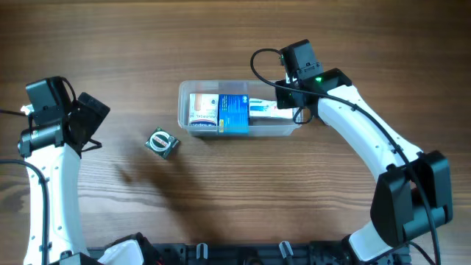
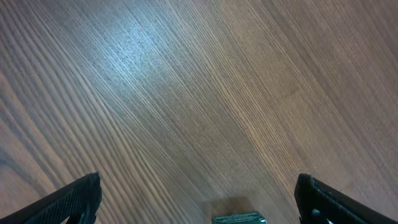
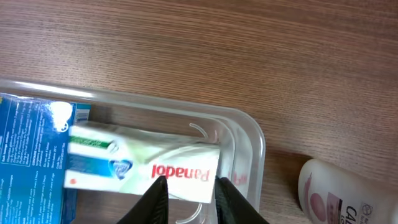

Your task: Pack container

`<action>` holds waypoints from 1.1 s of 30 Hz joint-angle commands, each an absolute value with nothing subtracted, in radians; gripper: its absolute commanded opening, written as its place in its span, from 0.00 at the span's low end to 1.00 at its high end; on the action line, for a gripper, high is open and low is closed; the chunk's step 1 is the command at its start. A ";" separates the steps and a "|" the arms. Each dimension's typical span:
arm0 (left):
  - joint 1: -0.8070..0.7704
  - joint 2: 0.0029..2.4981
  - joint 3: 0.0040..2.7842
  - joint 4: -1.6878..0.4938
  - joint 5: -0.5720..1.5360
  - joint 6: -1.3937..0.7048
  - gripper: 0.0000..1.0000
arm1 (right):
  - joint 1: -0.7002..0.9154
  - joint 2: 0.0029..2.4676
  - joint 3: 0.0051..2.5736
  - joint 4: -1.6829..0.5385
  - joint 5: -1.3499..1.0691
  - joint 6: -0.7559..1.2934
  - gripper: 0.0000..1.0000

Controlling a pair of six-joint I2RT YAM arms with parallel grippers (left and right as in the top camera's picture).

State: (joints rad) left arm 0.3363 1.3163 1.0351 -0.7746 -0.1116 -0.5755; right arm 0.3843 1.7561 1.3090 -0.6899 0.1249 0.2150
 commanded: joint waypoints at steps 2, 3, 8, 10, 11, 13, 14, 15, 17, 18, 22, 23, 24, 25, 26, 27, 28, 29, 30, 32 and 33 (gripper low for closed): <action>0.344 1.303 1.034 -0.776 -0.125 -0.591 1.00 | 0.380 1.766 1.300 -0.684 0.129 0.220 0.25; 0.344 1.303 1.034 -0.776 -0.125 -0.591 1.00 | 0.380 1.766 1.300 -0.681 0.121 0.220 0.25; 0.344 1.303 1.034 -0.776 -0.125 -0.591 1.00 | 0.380 1.755 1.312 -0.680 0.061 0.210 0.25; 0.344 1.303 1.034 -0.776 -0.125 -0.591 1.00 | 0.380 1.734 1.318 -0.686 0.028 0.210 0.25; 0.344 1.303 1.034 -0.776 -0.125 -0.591 1.00 | 0.380 1.724 1.319 -0.688 0.019 0.210 0.23; 0.344 1.303 1.034 -0.776 -0.125 -0.591 1.00 | 0.380 1.690 1.320 -0.703 -0.006 0.213 0.13; 0.344 1.303 1.034 -0.776 -0.125 -0.591 1.00 | 0.380 1.677 1.320 -0.715 -0.025 0.213 0.06; 0.344 1.303 1.034 -0.776 -0.125 -0.591 1.00 | 0.380 1.671 1.320 -0.726 -0.040 0.213 0.04; 0.344 1.303 1.034 -0.776 -0.125 -0.591 1.00 | 0.381 1.671 1.320 -0.749 -0.068 0.213 0.04; 0.344 1.303 1.034 -0.776 -0.125 -0.591 1.00 | 0.381 1.677 1.320 -0.759 -0.082 0.213 0.04; 0.344 1.303 1.034 -0.776 -0.125 -0.591 1.00 | 0.391 1.702 1.320 -0.791 -0.130 0.213 0.04; 0.344 1.303 1.034 -0.776 -0.125 -0.591 1.00 | 0.395 1.703 1.320 -0.795 -0.130 0.214 0.04; 0.344 1.303 1.034 -0.776 -0.125 -0.591 1.00 | 0.397 1.703 1.320 -0.794 -0.130 0.215 0.04; 0.344 1.303 1.034 -0.776 -0.125 -0.591 1.00 | 0.401 1.703 1.320 -0.793 -0.129 0.221 0.04; 0.344 1.303 1.034 -0.776 -0.125 -0.591 1.00 | 0.404 1.703 1.320 -0.789 -0.129 0.227 0.04; 0.344 1.303 1.034 -0.776 -0.125 -0.591 1.00 | 0.407 1.703 1.320 -0.786 -0.129 0.237 0.04; 0.344 1.303 1.034 -0.776 -0.125 -0.591 1.00 | 0.409 1.705 1.320 -0.784 -0.130 0.239 0.04; 0.344 1.303 1.034 -0.776 -0.125 -0.591 1.00 | 0.410 1.706 1.320 -0.785 -0.130 0.239 0.04; 0.344 1.303 1.034 -0.776 -0.125 -0.591 1.00 | 0.412 1.710 1.320 -0.785 -0.130 0.239 0.04; 0.344 1.303 1.034 -0.776 -0.125 -0.591 1.00 | 0.420 1.717 1.320 -0.785 -0.130 0.237 0.04; 0.344 1.303 1.034 -0.776 -0.125 -0.591 1.00 | 0.424 1.722 1.320 -0.785 -0.130 0.235 0.04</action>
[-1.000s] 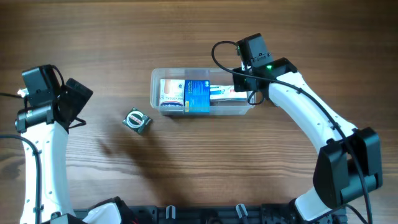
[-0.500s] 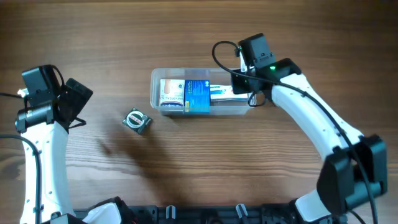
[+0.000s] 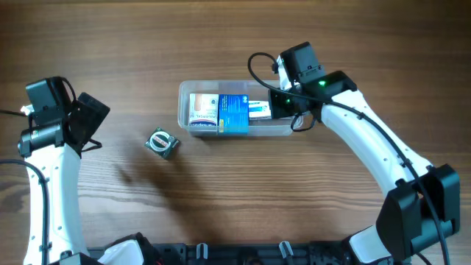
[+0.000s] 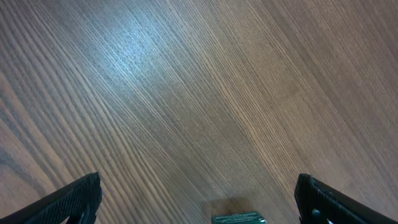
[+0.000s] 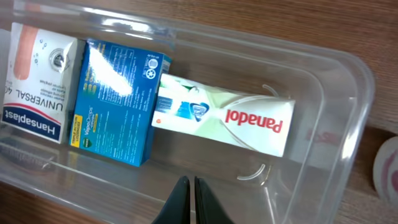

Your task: Pack container

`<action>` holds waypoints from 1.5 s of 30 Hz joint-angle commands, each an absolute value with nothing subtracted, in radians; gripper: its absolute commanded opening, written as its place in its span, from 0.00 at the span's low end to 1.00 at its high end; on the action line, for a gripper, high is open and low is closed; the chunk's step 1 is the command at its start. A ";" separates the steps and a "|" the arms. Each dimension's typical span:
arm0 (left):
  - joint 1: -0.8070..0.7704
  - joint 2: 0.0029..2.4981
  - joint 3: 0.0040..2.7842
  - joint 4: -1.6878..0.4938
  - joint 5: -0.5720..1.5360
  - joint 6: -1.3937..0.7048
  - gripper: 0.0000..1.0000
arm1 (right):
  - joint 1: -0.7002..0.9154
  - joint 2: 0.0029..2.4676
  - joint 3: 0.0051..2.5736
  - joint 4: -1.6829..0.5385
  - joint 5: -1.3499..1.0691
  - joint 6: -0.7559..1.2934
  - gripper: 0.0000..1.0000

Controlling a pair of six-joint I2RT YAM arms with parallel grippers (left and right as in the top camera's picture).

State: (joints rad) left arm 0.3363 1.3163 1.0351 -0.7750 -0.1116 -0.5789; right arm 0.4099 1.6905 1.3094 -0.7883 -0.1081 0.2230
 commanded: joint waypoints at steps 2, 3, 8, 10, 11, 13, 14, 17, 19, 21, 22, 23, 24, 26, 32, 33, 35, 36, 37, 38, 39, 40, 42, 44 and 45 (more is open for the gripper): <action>0.344 1.303 1.034 -0.776 -0.125 -0.591 1.00 | 0.434 1.734 1.320 -0.781 -0.129 0.234 0.04; 0.344 1.303 1.034 -0.776 -0.125 -0.591 1.00 | 0.439 1.743 1.320 -0.778 -0.129 0.234 0.04; 0.344 1.303 1.034 -0.776 -0.125 -0.591 1.00 | 0.456 1.797 1.320 -0.770 -0.129 0.234 0.04; 0.344 1.303 1.034 -0.776 -0.125 -0.591 1.00 | 0.458 1.817 1.320 -0.770 -0.129 0.231 0.04; 0.344 1.303 1.034 -0.776 -0.125 -0.591 1.00 | 0.458 1.829 1.320 -0.769 -0.129 0.226 0.04; 0.344 1.303 1.034 -0.776 -0.125 -0.591 1.00 | 0.458 1.852 1.320 -0.765 -0.129 0.209 0.04; 0.344 1.303 1.034 -0.776 -0.125 -0.591 1.00 | 0.458 1.862 1.320 -0.763 -0.128 0.208 0.04; 0.344 1.303 1.034 -0.776 -0.125 -0.591 1.00 | 0.458 1.891 1.320 -0.741 -0.128 0.183 0.04; 0.344 1.303 1.034 -0.776 -0.125 -0.591 1.00 | 0.458 1.908 1.320 -0.725 -0.112 0.183 0.04; 0.344 1.303 1.034 -0.776 -0.125 -0.591 0.99 | 0.458 1.923 1.320 -0.715 -0.109 0.183 0.04; 0.344 1.303 1.034 -0.776 -0.125 -0.591 1.00 | 0.458 1.929 1.320 -0.712 -0.109 0.182 0.04; 0.344 1.303 1.034 -0.776 -0.125 -0.591 1.00 | 0.458 1.938 1.320 -0.708 -0.109 0.182 0.05; 0.344 1.303 1.034 -0.776 -0.125 -0.591 1.00 | 0.458 1.945 1.320 -0.704 -0.109 0.182 0.04; 0.344 1.303 1.034 -0.776 -0.125 -0.591 1.00 | 0.458 1.967 1.320 -0.691 -0.109 0.182 0.04; 0.344 1.303 1.034 -0.776 -0.125 -0.591 1.00 | 0.458 2.001 1.320 -0.656 -0.089 0.169 0.05; 0.344 1.303 1.034 -0.776 -0.125 -0.591 1.00 | 0.458 2.001 1.320 -0.653 -0.081 0.165 0.04; 0.344 1.303 1.034 -0.776 -0.125 -0.591 1.00 | 0.458 1.999 1.324 -0.646 -0.068 0.163 0.04; 0.344 1.303 1.034 -0.776 -0.125 -0.591 1.00 | 0.458 1.999 1.327 -0.646 -0.068 0.162 0.04; 0.344 1.303 1.034 -0.776 -0.125 -0.591 1.00 | 0.458 1.999 1.330 -0.648 -0.068 0.163 0.04; 0.344 1.303 1.034 -0.776 -0.125 -0.591 1.00 | 0.458 1.998 1.332 -0.651 -0.069 0.163 0.04; 0.344 1.303 1.034 -0.776 -0.125 -0.591 1.00 | 0.458 1.996 1.336 -0.657 -0.070 0.163 0.04; 0.344 1.303 1.034 -0.776 -0.125 -0.591 1.00 | 0.458 1.993 1.341 -0.665 -0.075 0.163 0.04; 0.344 1.303 1.034 -0.776 -0.125 -0.591 1.00 | 0.458 1.983 1.348 -0.680 -0.092 0.159 0.04; 0.344 1.303 1.034 -0.776 -0.125 -0.591 1.00 | 0.458 1.964 1.361 -0.697 -0.104 0.157 0.04; 0.344 1.303 1.034 -0.776 -0.125 -0.591 1.00 | 0.458 1.952 1.367 -0.704 -0.107 0.157 0.04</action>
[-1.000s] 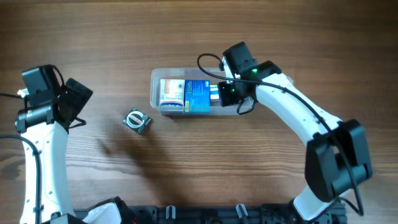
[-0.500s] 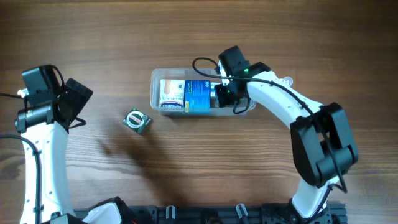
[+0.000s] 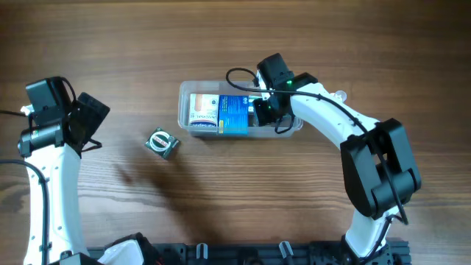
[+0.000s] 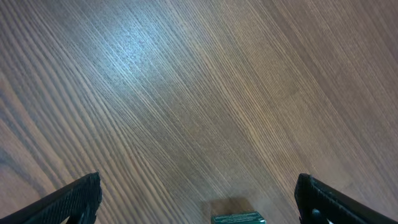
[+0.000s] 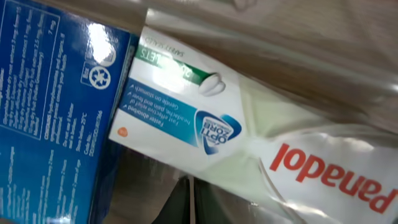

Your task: Pack container

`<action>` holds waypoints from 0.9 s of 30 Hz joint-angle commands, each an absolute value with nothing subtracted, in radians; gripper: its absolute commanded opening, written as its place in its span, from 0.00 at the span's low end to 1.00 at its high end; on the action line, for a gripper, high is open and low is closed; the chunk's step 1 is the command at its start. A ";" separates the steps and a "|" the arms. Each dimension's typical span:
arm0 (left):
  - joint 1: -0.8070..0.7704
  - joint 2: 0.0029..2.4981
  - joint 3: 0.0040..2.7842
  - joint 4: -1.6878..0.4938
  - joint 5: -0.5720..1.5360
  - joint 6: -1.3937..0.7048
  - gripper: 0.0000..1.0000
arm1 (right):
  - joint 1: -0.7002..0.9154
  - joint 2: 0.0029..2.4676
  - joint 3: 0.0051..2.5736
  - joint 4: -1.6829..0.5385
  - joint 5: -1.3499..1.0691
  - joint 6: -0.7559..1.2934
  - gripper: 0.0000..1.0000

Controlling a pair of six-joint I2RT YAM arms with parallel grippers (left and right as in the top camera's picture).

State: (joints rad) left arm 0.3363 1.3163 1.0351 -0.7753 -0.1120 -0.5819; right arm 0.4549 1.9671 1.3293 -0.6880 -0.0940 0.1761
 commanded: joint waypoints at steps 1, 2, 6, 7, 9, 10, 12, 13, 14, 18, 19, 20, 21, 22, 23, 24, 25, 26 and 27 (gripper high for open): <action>0.344 1.303 1.034 -0.776 -0.125 -0.591 1.00 | 0.458 1.935 1.375 -0.711 -0.107 0.157 0.04; 0.344 1.303 1.034 -0.776 -0.125 -0.591 1.00 | 0.458 1.920 1.380 -0.716 -0.107 0.157 0.04; 0.344 1.303 1.034 -0.776 -0.125 -0.591 1.00 | 0.458 1.847 1.392 -0.728 -0.107 0.157 0.04; 0.344 1.303 1.034 -0.776 -0.125 -0.591 1.00 | 0.458 1.818 1.394 -0.734 -0.106 0.157 0.04; 0.344 1.303 1.034 -0.776 -0.125 -0.591 1.00 | 0.457 1.775 1.395 -0.741 -0.105 0.157 0.04; 0.344 1.303 1.034 -0.776 -0.125 -0.591 1.00 | 0.453 1.729 1.395 -0.754 -0.097 0.161 0.04; 0.344 1.303 1.034 -0.776 -0.125 -0.591 1.00 | 0.435 1.676 1.395 -0.790 -0.063 0.192 0.04; 0.344 1.303 1.034 -0.776 -0.125 -0.591 1.00 | 0.426 1.656 1.395 -0.808 -0.049 0.203 0.04; 0.344 1.303 1.034 -0.776 -0.125 -0.591 1.00 | 0.410 1.631 1.395 -0.833 -0.032 0.213 0.04; 0.344 1.303 1.034 -0.776 -0.125 -0.591 1.00 | 0.329 1.535 1.395 -0.923 0.023 0.199 0.24; 0.344 1.303 1.034 -0.776 -0.125 -0.591 1.00 | 0.308 1.515 1.395 -0.945 0.035 0.178 0.33; 0.344 1.303 1.034 -0.776 -0.125 -0.591 1.00 | 0.286 1.497 1.395 -0.968 0.054 0.163 0.43; 0.344 1.303 1.034 -0.776 -0.125 -0.591 1.00 | 0.265 1.485 1.395 -0.990 0.077 0.160 0.51; 0.344 1.303 1.034 -0.776 -0.125 -0.591 1.00 | 0.242 1.476 1.395 -1.009 0.094 0.159 0.68; 0.344 1.303 1.034 -0.776 -0.125 -0.591 1.00 | 0.220 1.473 1.395 -1.023 0.105 0.159 0.81; 0.344 1.303 1.034 -0.776 -0.125 -0.591 1.00 | 0.197 1.473 1.395 -1.033 0.109 0.156 0.86; 0.344 1.303 1.034 -0.776 -0.125 -0.591 1.00 | 0.175 1.478 1.395 -1.037 0.109 0.155 0.88; 0.344 1.303 1.034 -0.776 -0.125 -0.591 1.00 | 0.141 1.489 1.392 -1.035 0.109 0.156 0.91; 0.344 1.303 1.034 -0.776 -0.125 -0.591 1.00 | 0.125 1.500 1.390 -1.032 0.109 0.152 0.94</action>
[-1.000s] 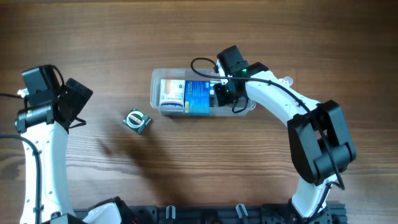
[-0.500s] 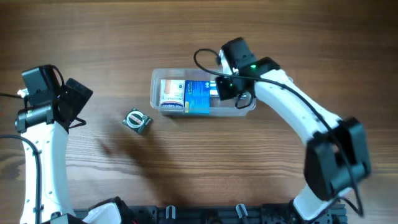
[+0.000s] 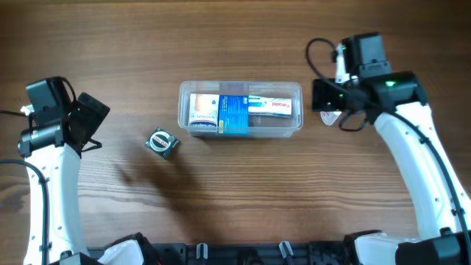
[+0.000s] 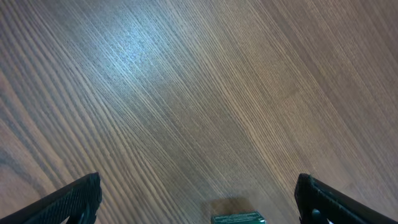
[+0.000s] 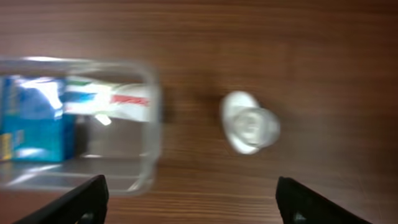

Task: Pack container
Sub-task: 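Raise the right gripper and move it right of the container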

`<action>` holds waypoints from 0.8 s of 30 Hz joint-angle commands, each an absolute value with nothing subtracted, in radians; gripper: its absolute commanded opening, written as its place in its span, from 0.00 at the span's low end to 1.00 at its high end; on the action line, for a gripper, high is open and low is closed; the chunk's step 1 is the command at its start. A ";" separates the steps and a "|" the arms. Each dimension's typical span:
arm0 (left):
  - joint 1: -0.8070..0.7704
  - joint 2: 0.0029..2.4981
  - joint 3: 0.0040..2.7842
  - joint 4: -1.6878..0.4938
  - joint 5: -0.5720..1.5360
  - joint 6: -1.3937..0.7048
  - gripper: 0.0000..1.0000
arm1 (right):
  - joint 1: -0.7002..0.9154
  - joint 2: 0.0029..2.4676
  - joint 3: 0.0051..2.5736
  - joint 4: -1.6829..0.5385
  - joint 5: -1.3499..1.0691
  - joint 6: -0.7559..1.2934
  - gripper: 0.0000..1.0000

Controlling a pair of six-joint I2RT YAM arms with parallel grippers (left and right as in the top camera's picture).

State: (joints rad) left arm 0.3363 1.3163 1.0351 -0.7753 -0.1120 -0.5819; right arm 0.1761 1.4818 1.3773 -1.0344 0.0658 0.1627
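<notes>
A clear plastic container (image 3: 294, 121) in the middle of the table holds a plaster box (image 3: 204, 109), a blue box (image 3: 234, 112) and a white Panadol box (image 3: 276, 107). To its right stands a white bottle (image 3: 329, 117), seen from above in the right wrist view (image 5: 249, 122). My right gripper (image 5: 189, 194) hangs open beside the bottle, right of the container (image 5: 146, 155), with nothing between its fingers. A small green tin (image 3: 162, 142) lies left of the container. My left gripper (image 4: 199, 198) is open at the far left, and the tin's edge (image 4: 238, 218) shows between its fingers.
Bare wooden tabletop (image 3: 243, 199) surrounds the container. The right arm (image 3: 412, 147) runs down the right side and the left arm (image 3: 51, 169) down the left. No other loose objects show.
My right gripper was shut low inside the container against the Panadol box. It is now outside, to the right near the white bottle, and open wide. The left arm is unchanged.
My right gripper stood nearly shut at the container's right end by the Panadol box. Then it was shut above the container, then shut deep inside against that box. Now it is out by the bottle, open. The boxes stay in the container; the left arm never moved.
</notes>
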 commanded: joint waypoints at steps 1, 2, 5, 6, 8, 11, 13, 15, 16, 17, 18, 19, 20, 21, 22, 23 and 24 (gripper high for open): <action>0.344 1.303 1.034 -0.776 -0.125 -0.591 1.00 | 0.111 1.509 1.388 -1.030 0.109 0.135 0.97; 0.344 1.303 1.034 -0.776 -0.125 -0.591 1.00 | 0.100 1.520 1.385 -1.028 0.109 0.120 0.97; 0.344 1.303 1.034 -0.776 -0.125 -0.591 1.00 | 0.078 1.560 1.383 -1.016 0.108 0.078 0.99; 0.344 1.303 1.034 -0.776 -0.125 -0.591 1.00 | 0.077 1.575 1.383 -1.013 0.109 0.069 1.00; 0.344 1.303 1.034 -0.776 -0.125 -0.591 1.00 | 0.077 1.610 1.382 -1.010 0.109 0.048 1.00; 0.344 1.303 1.034 -0.776 -0.125 -0.591 1.00 | 0.077 1.664 1.382 -0.999 0.109 0.041 1.00; 0.344 1.303 1.034 -0.776 -0.125 -0.591 1.00 | 0.077 1.703 1.382 -0.991 0.109 0.025 1.00; 0.344 1.303 1.034 -0.776 -0.125 -0.591 1.00 | 0.077 1.740 1.382 -0.984 0.109 0.026 0.99; 0.344 1.303 1.034 -0.776 -0.125 -0.591 1.00 | 0.077 1.761 1.382 -0.981 0.109 0.026 0.99; 0.344 1.303 1.034 -0.776 -0.125 -0.591 1.00 | 0.077 1.772 1.382 -0.980 0.108 0.026 1.00; 0.344 1.303 1.034 -0.776 -0.125 -0.591 1.00 | 0.077 1.781 1.382 -0.978 0.109 0.026 0.99; 0.344 1.303 1.034 -0.776 -0.125 -0.591 1.00 | 0.077 1.795 1.382 -0.975 0.108 0.026 0.99; 0.344 1.303 1.034 -0.776 -0.125 -0.591 1.00 | 0.077 1.810 1.382 -0.972 0.105 0.026 0.99; 0.344 1.303 1.034 -0.776 -0.125 -0.591 1.00 | 0.077 1.819 1.382 -0.970 0.105 0.026 0.98; 0.344 1.303 1.034 -0.776 -0.125 -0.591 1.00 | 0.077 1.830 1.382 -0.968 0.106 0.024 0.98; 0.344 1.303 1.034 -0.776 -0.125 -0.591 1.00 | 0.077 1.840 1.382 -0.961 0.106 0.024 0.94; 0.344 1.303 1.034 -0.776 -0.125 -0.591 1.00 | 0.077 1.842 1.382 -0.957 0.105 0.021 0.90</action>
State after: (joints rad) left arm 0.3363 1.3163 1.0351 -0.7753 -0.1120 -0.5819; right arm 0.0776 1.8069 1.3773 -0.9707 0.0914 0.0380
